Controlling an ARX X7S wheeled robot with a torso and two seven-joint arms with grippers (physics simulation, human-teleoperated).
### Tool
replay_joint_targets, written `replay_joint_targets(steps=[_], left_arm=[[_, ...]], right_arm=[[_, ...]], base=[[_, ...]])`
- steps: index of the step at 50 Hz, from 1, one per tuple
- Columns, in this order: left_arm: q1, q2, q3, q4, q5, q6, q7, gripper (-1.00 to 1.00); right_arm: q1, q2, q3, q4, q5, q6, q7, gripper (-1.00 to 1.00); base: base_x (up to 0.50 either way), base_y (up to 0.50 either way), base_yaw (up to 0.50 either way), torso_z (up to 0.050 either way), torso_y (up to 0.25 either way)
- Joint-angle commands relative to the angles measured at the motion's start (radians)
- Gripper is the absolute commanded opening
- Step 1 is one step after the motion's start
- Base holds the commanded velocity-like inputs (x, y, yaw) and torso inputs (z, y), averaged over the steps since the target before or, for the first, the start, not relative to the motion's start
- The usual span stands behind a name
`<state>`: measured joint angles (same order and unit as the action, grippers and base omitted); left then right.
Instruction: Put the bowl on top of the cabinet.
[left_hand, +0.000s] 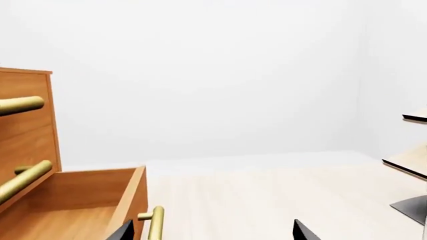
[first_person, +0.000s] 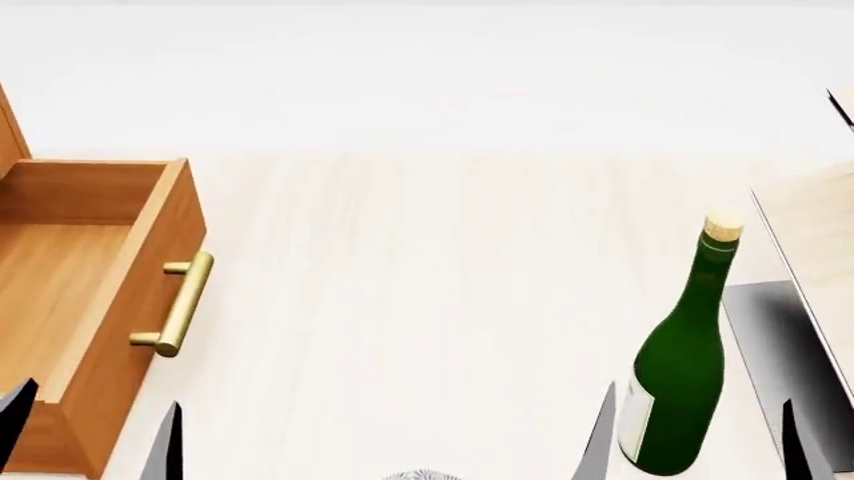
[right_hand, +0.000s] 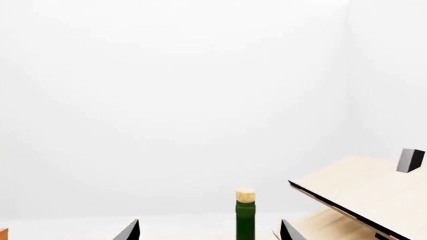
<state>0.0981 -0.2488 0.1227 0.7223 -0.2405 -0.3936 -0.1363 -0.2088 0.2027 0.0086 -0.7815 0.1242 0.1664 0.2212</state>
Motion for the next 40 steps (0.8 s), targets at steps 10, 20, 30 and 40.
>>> replay_joint_targets(steps=[10,20,30,40], left_arm=[[0.020,0.013,-0.021,-0.013,0.025,0.065,0.016,1.00],[0.020,0.007,-0.033,-0.019,-0.011,0.081,0.023,1.00],[0.020,-0.003,-0.020,-0.022,0.000,0.090,0.010,1.00],[0.019,-0.012,-0.014,-0.022,-0.009,0.084,0.002,1.00]], right_arm=[[0.002,-0.020,0.015,0.008,-0.026,-0.008,0.007,1.00],[-0.008,-0.010,0.004,0.006,-0.030,-0.022,0.010,1.00],[-0.007,-0.003,-0.001,0.007,-0.027,-0.019,0.016,1.00],[-0.007,0.006,-0.008,0.006,-0.024,-0.020,0.021,1.00]], base=[[0.45,0.00,0.00,0.000,0.000],[0.00,0.00,0.00,0.029,0.018],[0.00,0.00,0.00,0.050,0.022],[0.00,0.00,0.00,0.050,0.014]])
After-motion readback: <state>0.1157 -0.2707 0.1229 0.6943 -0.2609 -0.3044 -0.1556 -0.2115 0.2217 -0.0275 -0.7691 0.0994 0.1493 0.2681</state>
